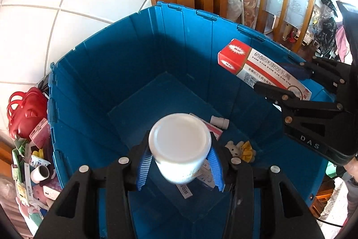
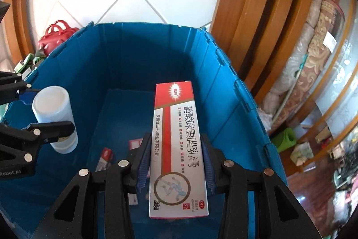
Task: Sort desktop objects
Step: 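Carry both items into the blue bin and open both tools to drop them, then move both tools back to the pile toward the wrapped pack and pink tissue pack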
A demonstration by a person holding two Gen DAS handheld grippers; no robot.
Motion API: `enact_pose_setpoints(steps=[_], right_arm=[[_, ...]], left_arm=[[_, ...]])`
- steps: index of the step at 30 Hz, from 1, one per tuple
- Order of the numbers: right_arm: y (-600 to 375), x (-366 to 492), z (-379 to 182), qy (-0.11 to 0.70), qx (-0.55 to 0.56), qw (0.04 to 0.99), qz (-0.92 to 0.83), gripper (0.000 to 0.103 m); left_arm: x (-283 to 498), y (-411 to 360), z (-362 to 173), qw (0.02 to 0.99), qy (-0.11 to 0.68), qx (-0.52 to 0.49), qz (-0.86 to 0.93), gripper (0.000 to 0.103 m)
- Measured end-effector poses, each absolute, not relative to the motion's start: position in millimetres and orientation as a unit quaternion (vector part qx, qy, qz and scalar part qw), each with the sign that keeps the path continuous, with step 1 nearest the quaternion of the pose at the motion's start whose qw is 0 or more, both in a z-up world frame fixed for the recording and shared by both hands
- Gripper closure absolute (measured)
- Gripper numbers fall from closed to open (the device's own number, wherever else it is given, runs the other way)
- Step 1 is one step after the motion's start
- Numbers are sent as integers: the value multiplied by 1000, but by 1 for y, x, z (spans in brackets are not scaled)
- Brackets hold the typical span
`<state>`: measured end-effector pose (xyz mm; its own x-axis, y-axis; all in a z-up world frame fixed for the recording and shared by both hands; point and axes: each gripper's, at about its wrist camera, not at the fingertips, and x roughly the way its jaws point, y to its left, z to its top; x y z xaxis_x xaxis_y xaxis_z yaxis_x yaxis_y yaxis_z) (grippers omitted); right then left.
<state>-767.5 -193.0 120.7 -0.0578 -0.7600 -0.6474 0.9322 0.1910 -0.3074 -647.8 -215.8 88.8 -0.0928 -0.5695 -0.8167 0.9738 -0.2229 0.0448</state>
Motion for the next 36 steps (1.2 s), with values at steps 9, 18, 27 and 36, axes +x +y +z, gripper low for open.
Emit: enact_pose_setpoints(steps=[9,18,27,36], right_arm=[[-195,-770,128,362,105,679,-630,11],[-192,-773,131,353,112,674,-639,0],[-152,-745,155,310,106,707,-627,0],[-111,-666,176,227,115,777,-576,0]], left_arm=[[-647,-219,88,573,271,375,-676,30],[-640,-206,99,581,260,365,-679,27],[-597,-150,128,624,213,284,-696,26],[-494,-86,117,719,187,183,-644,26]])
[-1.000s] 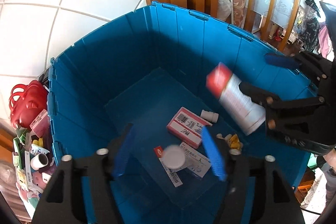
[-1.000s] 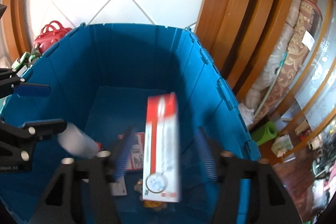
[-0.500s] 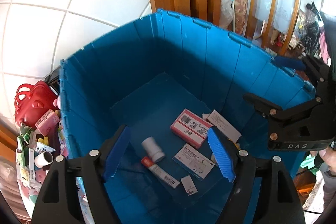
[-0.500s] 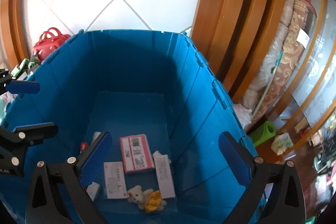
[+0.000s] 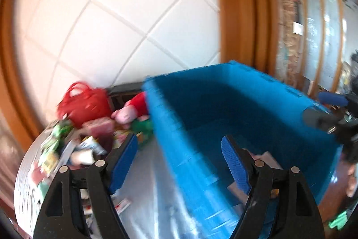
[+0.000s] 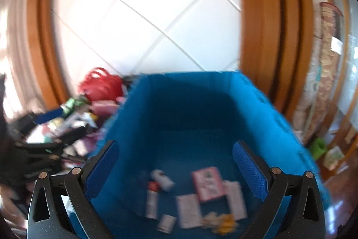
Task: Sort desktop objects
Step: 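Move both tools back to the pile toward the wrapped pack and pink tissue pack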
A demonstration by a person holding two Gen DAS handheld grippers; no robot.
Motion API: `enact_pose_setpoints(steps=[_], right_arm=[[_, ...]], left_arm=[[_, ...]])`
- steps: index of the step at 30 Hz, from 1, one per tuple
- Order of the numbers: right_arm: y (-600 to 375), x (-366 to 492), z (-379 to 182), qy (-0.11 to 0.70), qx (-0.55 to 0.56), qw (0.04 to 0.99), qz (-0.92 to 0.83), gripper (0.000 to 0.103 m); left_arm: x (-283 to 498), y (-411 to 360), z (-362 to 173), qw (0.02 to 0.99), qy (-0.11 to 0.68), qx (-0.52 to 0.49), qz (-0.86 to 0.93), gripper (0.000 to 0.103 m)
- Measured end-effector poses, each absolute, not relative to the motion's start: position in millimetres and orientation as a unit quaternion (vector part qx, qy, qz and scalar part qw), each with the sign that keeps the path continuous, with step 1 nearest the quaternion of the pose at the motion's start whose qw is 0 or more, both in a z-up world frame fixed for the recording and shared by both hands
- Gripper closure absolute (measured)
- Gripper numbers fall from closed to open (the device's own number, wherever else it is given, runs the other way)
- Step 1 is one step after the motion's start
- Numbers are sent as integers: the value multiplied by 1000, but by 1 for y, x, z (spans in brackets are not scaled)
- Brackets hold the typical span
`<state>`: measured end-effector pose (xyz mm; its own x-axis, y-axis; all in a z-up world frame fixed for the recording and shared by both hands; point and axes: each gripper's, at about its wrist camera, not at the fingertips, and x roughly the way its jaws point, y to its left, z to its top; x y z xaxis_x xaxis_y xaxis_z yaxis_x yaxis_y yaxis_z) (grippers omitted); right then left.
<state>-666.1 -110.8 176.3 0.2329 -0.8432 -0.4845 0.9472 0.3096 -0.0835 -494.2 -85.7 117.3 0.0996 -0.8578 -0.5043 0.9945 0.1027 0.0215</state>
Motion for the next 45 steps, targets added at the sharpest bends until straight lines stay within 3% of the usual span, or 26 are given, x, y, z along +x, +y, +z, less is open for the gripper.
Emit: enact_pose_setpoints(steps=[12,25,31,45], right_arm=[[-88,-500,164,215,118,841,-483,0],[-163,-352,37,313,174,797,-486,0],[-198,-321,-17,349,217,771,-487,0],[-261,-295,-84,393,257,735,-489,0]], left_arm=[[-284,-13,31,802,274,188,-498,26],[-101,15,-44,820,369,192,-392,26],[-72,-20,-50,803,388,177,-417,26],[-71,-135,-60,750,346,237,-512,26]])
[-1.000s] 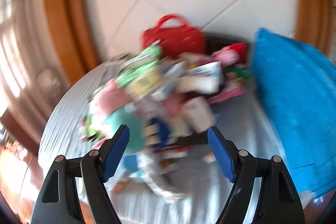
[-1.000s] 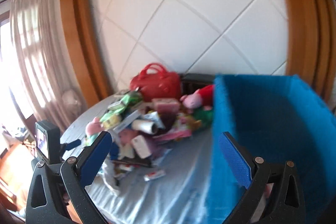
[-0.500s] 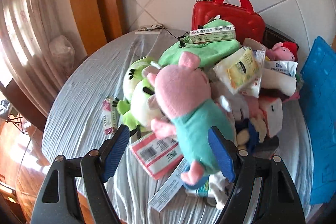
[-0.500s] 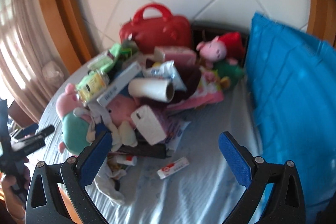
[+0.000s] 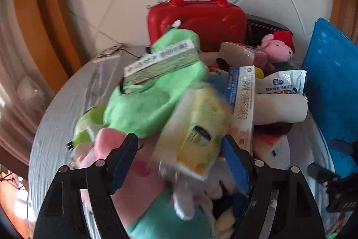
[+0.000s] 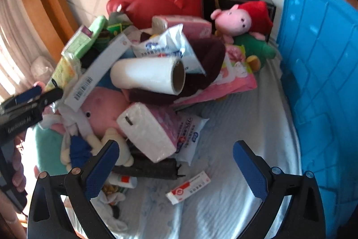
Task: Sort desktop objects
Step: 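Move both tools back to the pile toward the wrapped pack and pink tissue pack, then grasp the yellow-green wrapped pack with left tool while right tool grasps the pink tissue pack, then carry both packs over the blue bin and open both tools to drop them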
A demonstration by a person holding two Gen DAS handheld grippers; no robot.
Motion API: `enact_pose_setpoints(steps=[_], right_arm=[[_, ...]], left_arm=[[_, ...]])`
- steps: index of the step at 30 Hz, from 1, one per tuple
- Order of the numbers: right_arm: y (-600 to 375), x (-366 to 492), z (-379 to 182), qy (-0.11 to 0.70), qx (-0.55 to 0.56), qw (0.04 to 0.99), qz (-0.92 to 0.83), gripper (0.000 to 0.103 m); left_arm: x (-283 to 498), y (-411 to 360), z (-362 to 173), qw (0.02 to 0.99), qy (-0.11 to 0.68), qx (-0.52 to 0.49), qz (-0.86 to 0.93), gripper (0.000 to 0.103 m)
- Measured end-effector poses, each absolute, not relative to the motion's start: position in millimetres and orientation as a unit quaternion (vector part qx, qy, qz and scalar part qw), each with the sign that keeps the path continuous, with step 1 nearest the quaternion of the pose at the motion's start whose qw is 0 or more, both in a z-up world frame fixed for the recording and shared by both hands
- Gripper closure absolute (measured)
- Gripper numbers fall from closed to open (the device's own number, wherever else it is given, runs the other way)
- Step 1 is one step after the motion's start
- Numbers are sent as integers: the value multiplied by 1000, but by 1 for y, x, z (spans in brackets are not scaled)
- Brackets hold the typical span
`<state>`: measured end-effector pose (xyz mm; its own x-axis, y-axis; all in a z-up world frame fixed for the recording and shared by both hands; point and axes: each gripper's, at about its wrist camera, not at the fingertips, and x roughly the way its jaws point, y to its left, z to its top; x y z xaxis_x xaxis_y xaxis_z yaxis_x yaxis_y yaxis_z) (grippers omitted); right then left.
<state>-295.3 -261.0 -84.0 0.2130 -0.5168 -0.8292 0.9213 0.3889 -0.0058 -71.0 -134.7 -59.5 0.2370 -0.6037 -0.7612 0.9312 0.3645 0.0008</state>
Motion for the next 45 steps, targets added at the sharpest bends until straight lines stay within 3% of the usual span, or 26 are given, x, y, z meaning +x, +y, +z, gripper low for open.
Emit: enact_pose_setpoints(steps=[1,2,4,8,11,12,13,18,29,45], right_arm=[[-265,-292,-91,397,262,735,-483,0],[-268,-289,-97,400,265,735,-479,0],[-274,-280,-111,409,266,736,-469,0],[-284,-263,-133,422,262,736,-461,1],[-290,-253,-145,428,255,741,-450,27],[-290,-250,-147,426,259,747,-440,45],[-288,-248,-146,426,257,749,-438,46],[-260,-255,-129,424,230,757,-441,51],[-194,-309,-42,333,201,794,-466,55],[-150,-418,95,184,128,774,-593,55]], left_arm=[[-71,-138,-63,744,347,240,-518,34],[-72,-140,-65,741,348,242,-521,56],[-71,-144,-72,729,360,248,-526,80],[-73,-138,-74,723,367,238,-534,90],[-80,-129,-65,722,362,231,-542,91],[-84,-126,-62,722,360,229,-545,91],[-89,-123,-59,723,358,227,-546,91],[-111,-97,-44,732,334,225,-549,91],[-167,-61,-14,723,291,215,-589,91],[-266,-81,33,681,223,202,-667,91]])
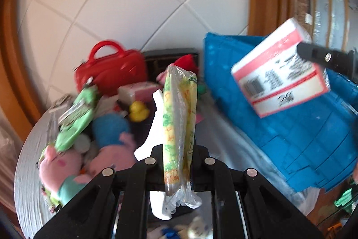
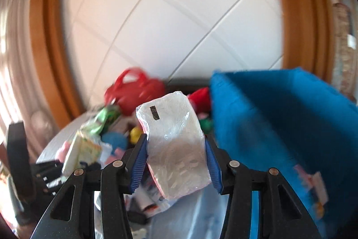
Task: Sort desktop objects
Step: 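Carry both packs over the blue bin and open both tools to drop them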
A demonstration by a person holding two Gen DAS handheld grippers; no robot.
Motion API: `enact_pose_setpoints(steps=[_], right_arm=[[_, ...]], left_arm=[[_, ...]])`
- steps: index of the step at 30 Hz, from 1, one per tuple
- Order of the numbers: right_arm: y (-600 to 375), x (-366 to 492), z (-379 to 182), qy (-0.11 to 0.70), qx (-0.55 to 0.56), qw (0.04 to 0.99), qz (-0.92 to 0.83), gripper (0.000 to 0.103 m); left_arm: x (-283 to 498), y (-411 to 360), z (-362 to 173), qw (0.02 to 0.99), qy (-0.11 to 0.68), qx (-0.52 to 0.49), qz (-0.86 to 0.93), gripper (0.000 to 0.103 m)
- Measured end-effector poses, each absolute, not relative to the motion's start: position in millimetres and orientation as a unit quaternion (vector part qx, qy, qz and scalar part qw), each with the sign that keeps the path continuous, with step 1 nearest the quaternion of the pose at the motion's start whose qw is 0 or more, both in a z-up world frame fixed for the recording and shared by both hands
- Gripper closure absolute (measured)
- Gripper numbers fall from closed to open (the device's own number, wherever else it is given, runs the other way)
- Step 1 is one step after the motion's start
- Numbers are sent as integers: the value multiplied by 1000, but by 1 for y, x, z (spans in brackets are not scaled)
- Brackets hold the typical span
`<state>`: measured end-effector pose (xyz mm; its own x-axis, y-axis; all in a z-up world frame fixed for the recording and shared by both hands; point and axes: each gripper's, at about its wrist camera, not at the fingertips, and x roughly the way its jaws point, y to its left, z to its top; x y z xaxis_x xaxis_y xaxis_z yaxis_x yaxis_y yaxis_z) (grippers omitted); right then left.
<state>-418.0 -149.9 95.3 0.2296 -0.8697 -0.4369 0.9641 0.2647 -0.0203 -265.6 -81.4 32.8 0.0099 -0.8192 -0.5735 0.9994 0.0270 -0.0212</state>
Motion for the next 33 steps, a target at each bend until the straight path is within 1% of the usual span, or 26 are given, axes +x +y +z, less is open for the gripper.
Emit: enact_pose_setpoints(steps=[6,8,12,15,16,17,18,23,30,32,33], right_arm=[[-136,-483,143,153,105,743,-643,55],[-132,-508,158,138,115,746,-641,56],[-126,-553,183,124,118,741,-649,58],[-122,-588,200,126,90,718,-679,61],[-123,-599,204,127,88,715,-682,94],[-126,-609,206,126,89,713,-684,103],[-128,-621,210,125,88,710,-688,101],[-143,-666,212,166,85,686,-703,101],[-158,-708,182,200,114,677,-699,99],[-163,-721,174,205,130,673,-698,96],[-165,-727,171,207,135,670,-700,91]], left_arm=[[-330,-113,65,647,197,186,-713,91],[-358,-125,76,642,196,185,-718,91],[-406,-144,97,620,184,178,-742,91],[-442,-159,112,608,171,176,-755,91],[-457,-165,117,606,166,180,-757,91],[-469,-170,119,604,163,182,-759,91],[-478,-170,120,602,161,185,-760,91],[-534,-193,120,600,165,216,-752,91],[-587,-200,123,572,148,254,-766,91],[-597,-204,124,559,150,261,-772,91],[-602,-205,124,557,152,267,-772,91]])
